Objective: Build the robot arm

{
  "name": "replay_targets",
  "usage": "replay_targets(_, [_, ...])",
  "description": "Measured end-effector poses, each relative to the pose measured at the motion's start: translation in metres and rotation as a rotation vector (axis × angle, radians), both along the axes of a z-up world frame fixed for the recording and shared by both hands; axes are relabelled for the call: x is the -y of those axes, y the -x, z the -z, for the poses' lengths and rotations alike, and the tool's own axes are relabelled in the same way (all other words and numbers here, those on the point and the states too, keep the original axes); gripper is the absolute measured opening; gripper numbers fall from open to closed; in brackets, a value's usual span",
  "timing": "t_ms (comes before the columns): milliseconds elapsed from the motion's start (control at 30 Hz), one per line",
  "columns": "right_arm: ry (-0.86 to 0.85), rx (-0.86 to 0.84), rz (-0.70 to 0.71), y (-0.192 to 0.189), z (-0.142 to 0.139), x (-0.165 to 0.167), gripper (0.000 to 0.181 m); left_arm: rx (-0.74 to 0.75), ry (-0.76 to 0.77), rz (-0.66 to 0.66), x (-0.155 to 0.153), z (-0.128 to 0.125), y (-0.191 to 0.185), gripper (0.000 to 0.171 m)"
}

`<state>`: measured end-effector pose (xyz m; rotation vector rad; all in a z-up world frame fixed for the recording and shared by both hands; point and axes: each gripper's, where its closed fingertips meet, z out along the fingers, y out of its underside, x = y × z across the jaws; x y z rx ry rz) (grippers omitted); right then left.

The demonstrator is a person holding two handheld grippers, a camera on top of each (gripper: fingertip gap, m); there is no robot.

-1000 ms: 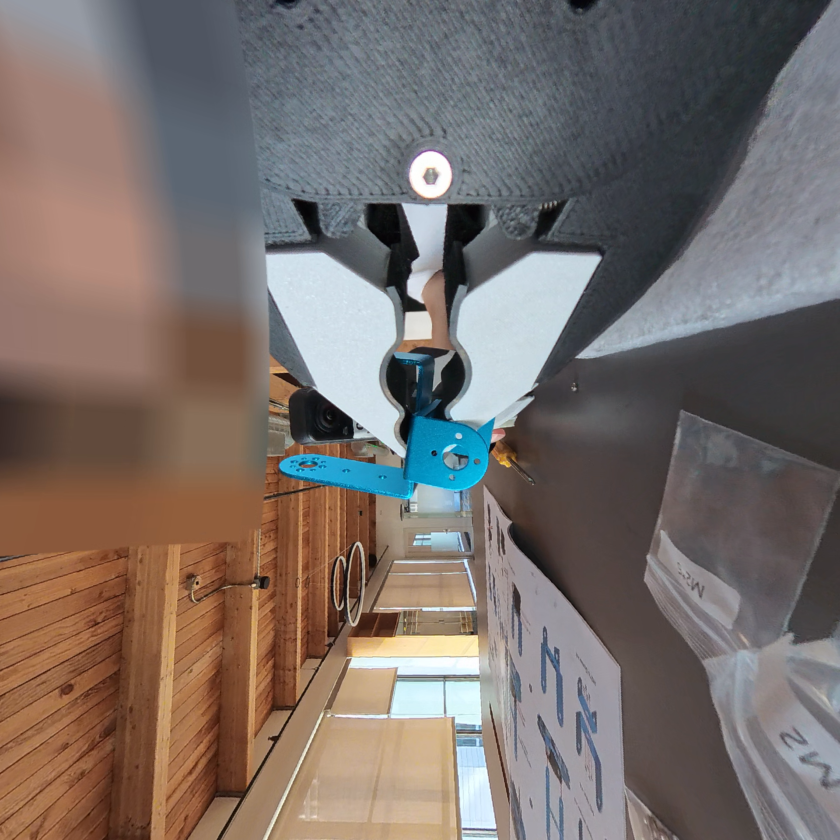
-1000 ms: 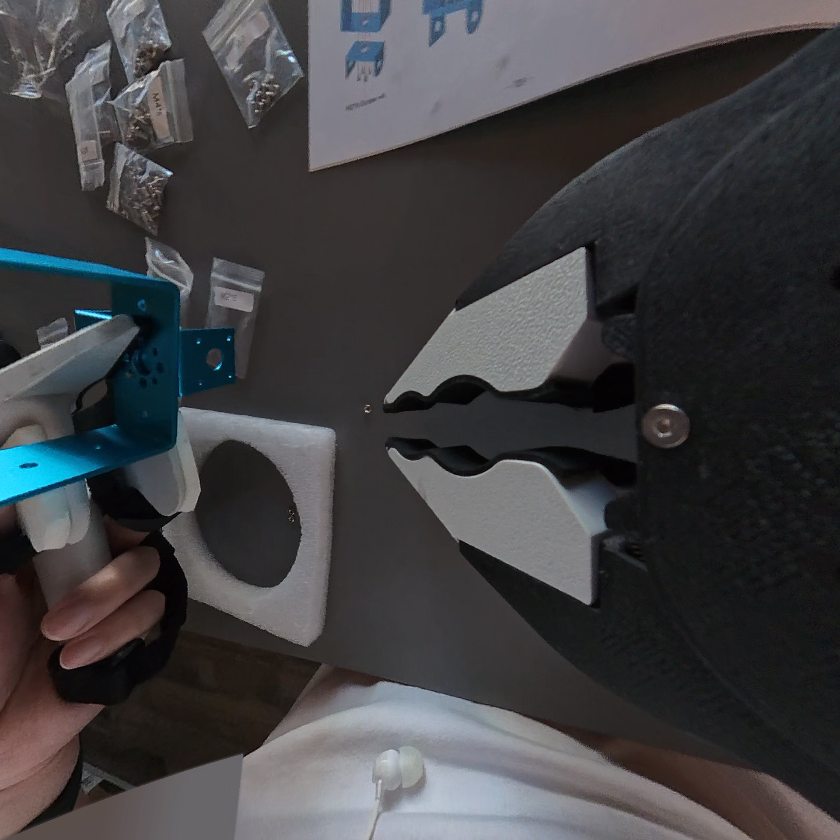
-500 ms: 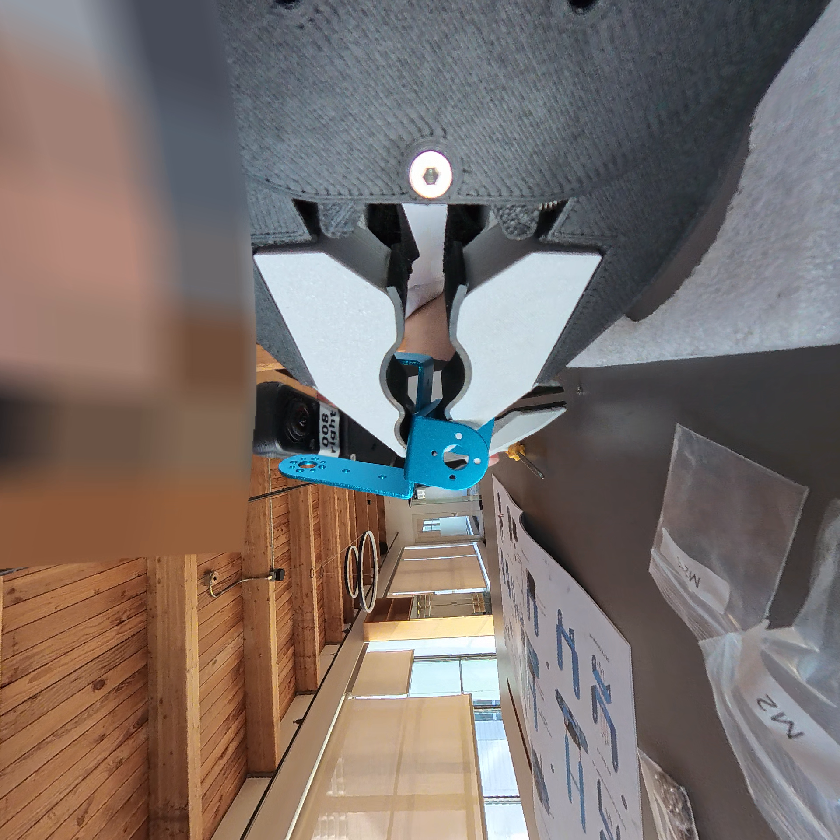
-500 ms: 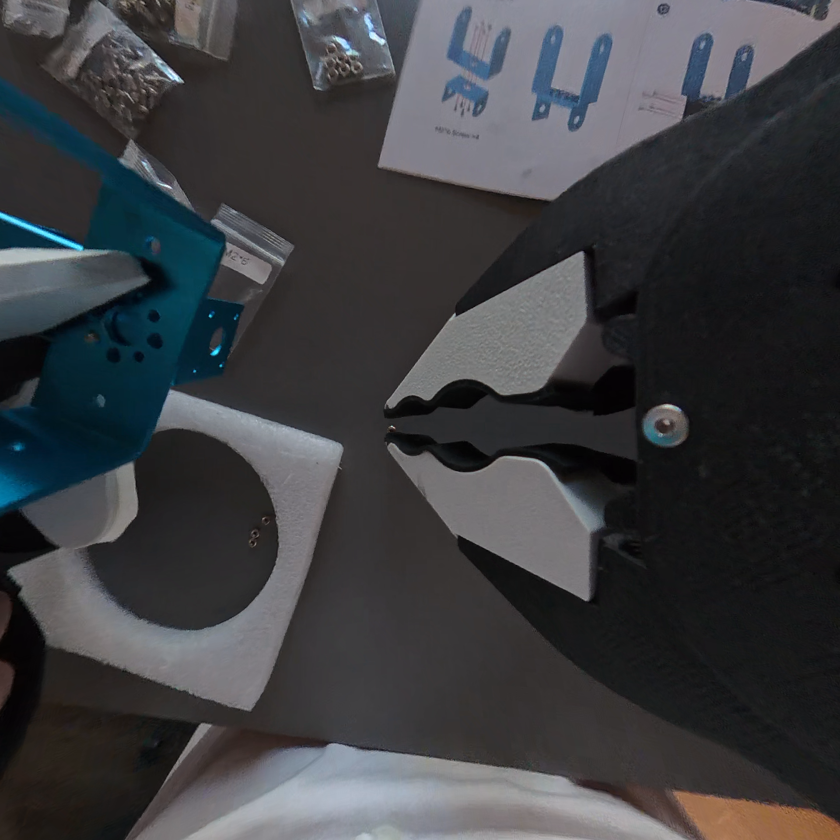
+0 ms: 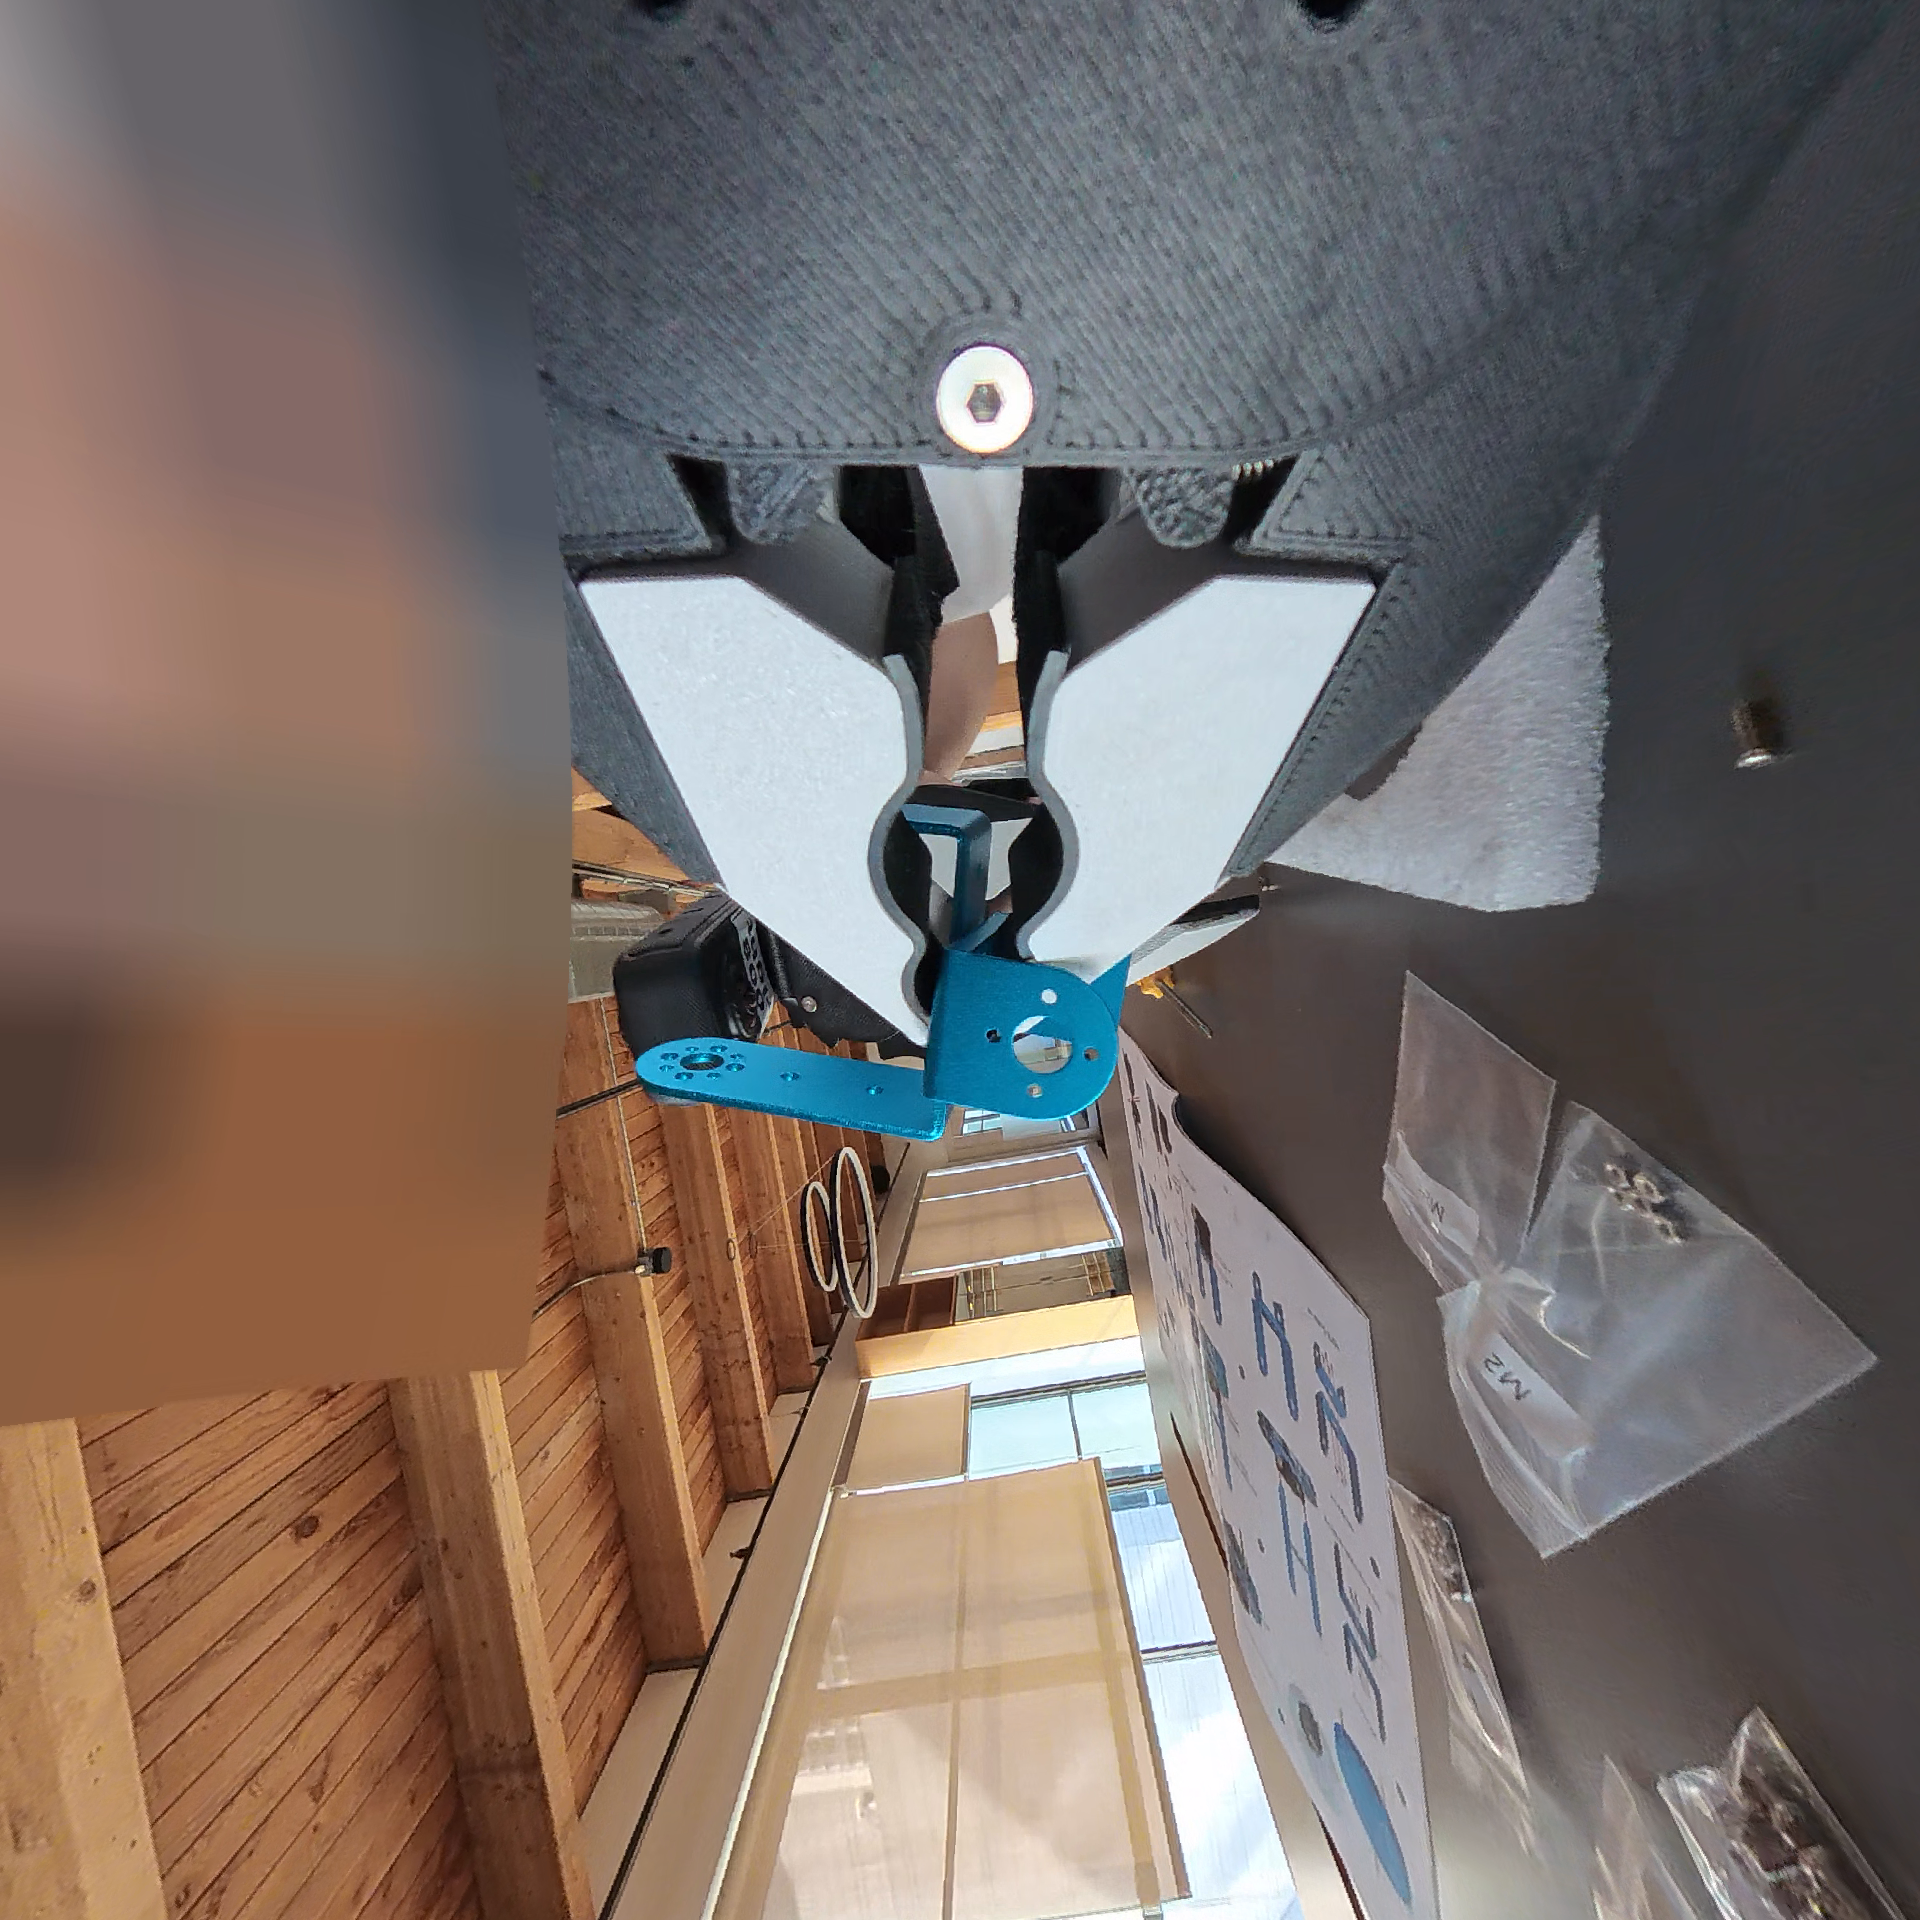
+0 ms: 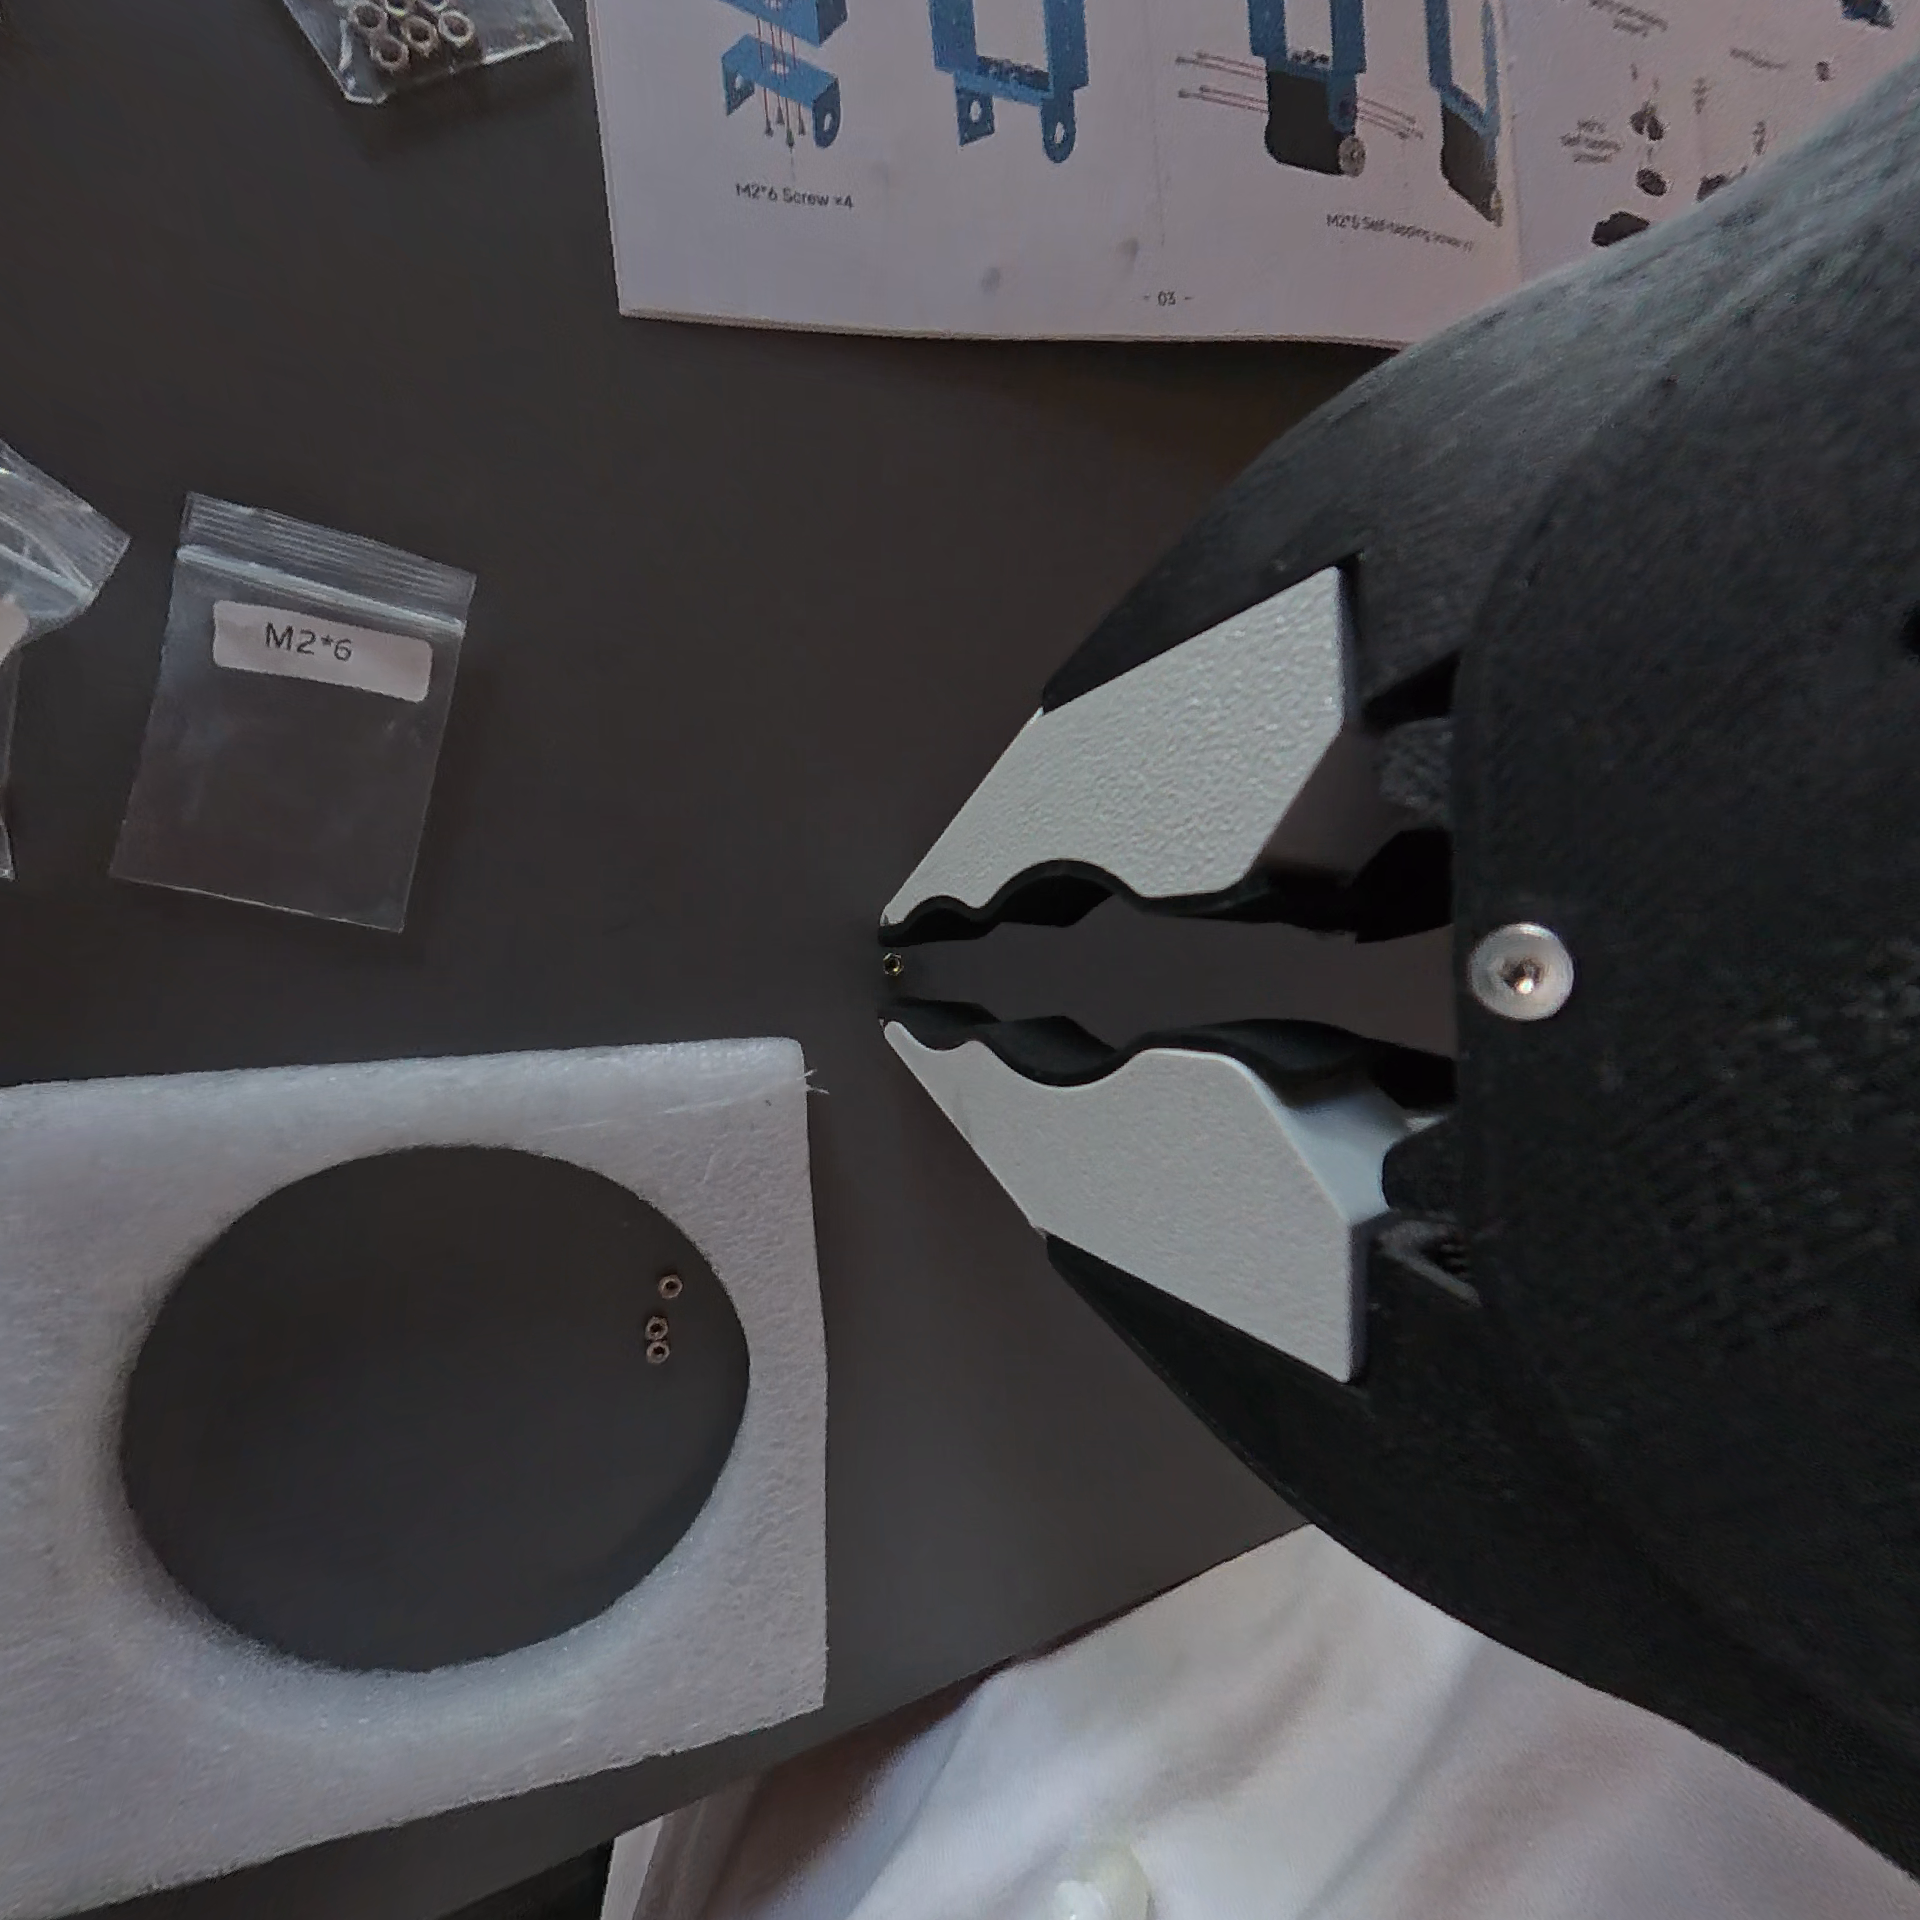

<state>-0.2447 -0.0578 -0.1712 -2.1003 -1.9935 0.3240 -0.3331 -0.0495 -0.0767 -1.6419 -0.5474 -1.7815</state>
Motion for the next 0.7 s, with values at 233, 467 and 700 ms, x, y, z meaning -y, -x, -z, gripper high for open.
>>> replay_targets(233, [0.009, 0.049, 0.065, 0.000, 0.002, -0.001, 0.009, 0.024, -0.025, 0.021, 0.007, -0.001, 0.007, 0.006])
replay_targets(467, [0.006, 0.058, 0.089, -0.002, 0.003, -0.002, 0.004, 0.036, -0.044, 0.037, 0.011, -0.003, 0.009, 0.006])
replay_targets(700, [-0.015, 0.059, 0.071, -0.002, 0.003, -0.002, 0.002, 0.025, -0.042, 0.035, 0.012, 0.000, 0.008, 0.006])
